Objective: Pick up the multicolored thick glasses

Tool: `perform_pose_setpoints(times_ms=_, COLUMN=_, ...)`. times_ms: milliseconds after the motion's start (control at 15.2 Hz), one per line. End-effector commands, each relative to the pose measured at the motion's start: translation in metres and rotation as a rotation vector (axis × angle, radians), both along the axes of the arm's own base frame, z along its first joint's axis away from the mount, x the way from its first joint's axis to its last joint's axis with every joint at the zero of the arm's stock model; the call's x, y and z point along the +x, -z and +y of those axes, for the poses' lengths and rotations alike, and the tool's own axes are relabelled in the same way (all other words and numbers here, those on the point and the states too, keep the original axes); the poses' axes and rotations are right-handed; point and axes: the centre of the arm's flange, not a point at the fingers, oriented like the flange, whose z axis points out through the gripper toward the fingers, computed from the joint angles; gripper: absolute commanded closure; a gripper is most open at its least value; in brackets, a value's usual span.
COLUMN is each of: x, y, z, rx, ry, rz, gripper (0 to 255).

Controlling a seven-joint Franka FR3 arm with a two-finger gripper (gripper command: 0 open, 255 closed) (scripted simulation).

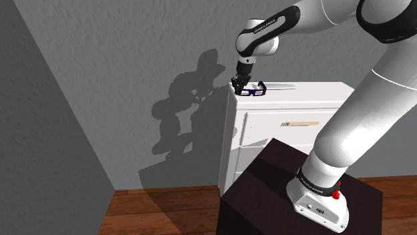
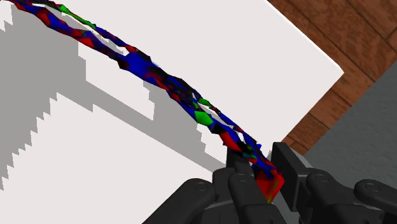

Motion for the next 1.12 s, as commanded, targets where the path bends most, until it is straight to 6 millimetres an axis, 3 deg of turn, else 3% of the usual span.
perform_pose_setpoints(times_ms=0, x=0.0, y=-0.005, z=0.0, rx=0.0, ry=0.0, rz=0.001, gripper=255)
perform_pose_setpoints(times_ms=924, x=0.0, y=-0.079, z=0.0, rx=0.0, ry=0.0, rz=0.001, gripper=255)
perform_pose_setpoints(times_ms=1056, x=0.0, y=-0.08, z=0.0, rx=0.0, ry=0.0, rz=0.001, gripper=255)
